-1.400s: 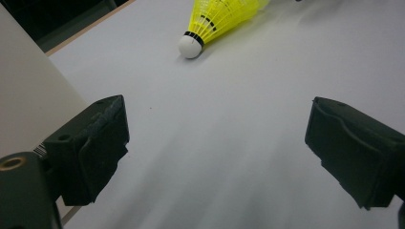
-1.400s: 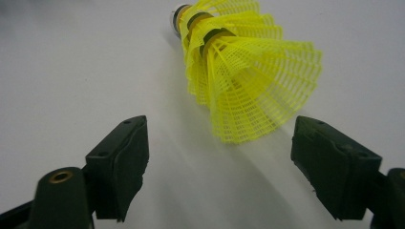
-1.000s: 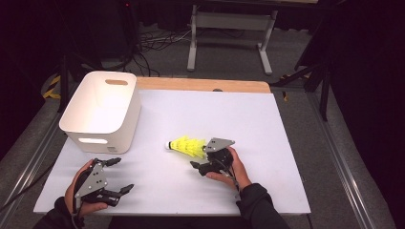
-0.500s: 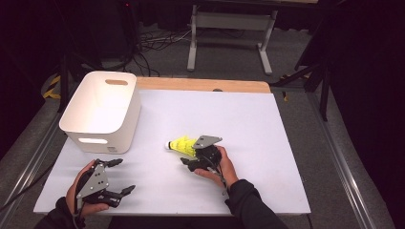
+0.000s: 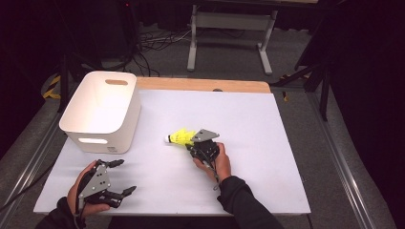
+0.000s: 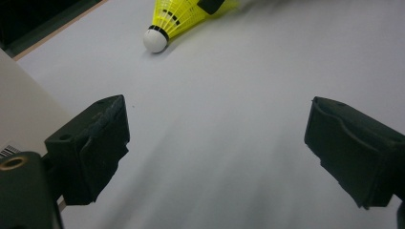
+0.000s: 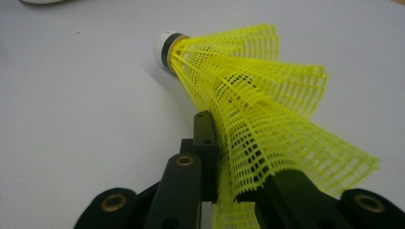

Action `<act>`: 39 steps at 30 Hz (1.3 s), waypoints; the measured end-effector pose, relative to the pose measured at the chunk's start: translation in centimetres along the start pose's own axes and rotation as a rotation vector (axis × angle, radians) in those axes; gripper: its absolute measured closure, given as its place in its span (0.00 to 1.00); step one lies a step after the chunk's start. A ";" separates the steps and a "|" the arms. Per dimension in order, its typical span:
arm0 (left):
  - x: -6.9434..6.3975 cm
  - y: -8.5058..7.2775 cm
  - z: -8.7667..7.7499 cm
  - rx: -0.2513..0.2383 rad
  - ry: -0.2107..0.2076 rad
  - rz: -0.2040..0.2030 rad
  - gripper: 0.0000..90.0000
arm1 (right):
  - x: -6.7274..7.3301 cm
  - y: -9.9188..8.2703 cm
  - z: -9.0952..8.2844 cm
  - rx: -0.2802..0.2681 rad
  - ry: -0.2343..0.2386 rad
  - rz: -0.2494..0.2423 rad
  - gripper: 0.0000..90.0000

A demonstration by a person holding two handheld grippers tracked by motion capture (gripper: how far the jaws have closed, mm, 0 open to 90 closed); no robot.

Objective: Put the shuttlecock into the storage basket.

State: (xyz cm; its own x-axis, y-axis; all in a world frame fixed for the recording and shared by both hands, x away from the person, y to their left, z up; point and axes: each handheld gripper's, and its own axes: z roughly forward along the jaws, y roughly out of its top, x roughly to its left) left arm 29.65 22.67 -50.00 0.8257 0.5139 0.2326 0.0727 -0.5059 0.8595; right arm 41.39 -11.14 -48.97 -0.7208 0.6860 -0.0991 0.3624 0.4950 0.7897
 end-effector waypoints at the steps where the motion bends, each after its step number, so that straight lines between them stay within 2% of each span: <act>1: 0.0 0.0 0.0 0.001 0.001 0.002 0.10 | 0.0 0.0 -0.1 -0.003 -0.001 0.000 0.95; 5: 0.1 0.3 0.8 0.018 0.012 -0.012 0.10 | -0.2 -0.1 -0.4 -0.011 0.015 0.012 0.95; 6: 0.2 0.5 1.3 0.039 0.024 -0.021 0.11 | -0.2 -0.1 -0.4 -0.012 0.018 0.013 0.95; 10: 0.1 1.3 2.9 0.072 0.009 -0.006 0.11 | -0.1 -0.1 -0.5 -0.008 0.034 0.005 0.96; 13: -0.1 1.5 3.4 0.076 -0.005 0.005 0.11 | 0.0 -0.1 -0.6 -0.012 0.046 -0.005 0.96; 17: 0.1 1.5 3.4 0.065 -0.010 -0.007 0.11 | 0.1 -0.1 -0.7 -0.011 0.058 -0.012 0.96; 22: 0.2 2.0 4.3 0.081 -0.025 0.002 0.11 | 0.2 -0.1 -0.6 -0.008 0.060 -0.023 0.96; 24: 0.4 2.6 5.2 0.078 -0.038 0.002 0.11 | 0.2 -0.1 -0.7 -0.012 0.062 -0.024 0.96; 32: 1.6 4.0 7.4 0.102 -0.017 -0.012 0.12 | 0.5 -0.2 -0.8 -0.013 0.091 -0.041 0.96; 33: 1.8 4.2 7.8 0.111 -0.008 -0.010 0.13 | 0.6 -0.2 -0.8 -0.015 0.096 -0.043 0.96; 34: 1.9 4.4 8.2 0.118 -0.017 -0.016 0.14 | 0.6 -0.3 -0.9 -0.018 0.102 -0.046 0.96; 36: 2.1 4.6 8.8 0.133 -0.013 -0.002 0.14 | 0.7 -0.3 -1.0 -0.020 0.117 -0.047 0.96; 37: 2.2 4.7 9.4 0.164 -0.010 0.013 0.15 | 0.8 -0.4 -1.0 -0.019 0.119 -0.054 0.96; 39: 2.5 4.9 10.2 0.186 -0.001 0.014 0.17 | 0.8 -0.5 -1.0 -0.017 0.131 -0.053 0.96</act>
State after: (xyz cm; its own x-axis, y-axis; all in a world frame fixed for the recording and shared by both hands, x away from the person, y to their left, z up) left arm 37.76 14.42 -49.89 0.8279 0.5055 0.2430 0.1635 -0.6319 0.7576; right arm 40.00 -11.35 -48.80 -0.8097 0.5836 -0.0619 0.3131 0.5188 0.7955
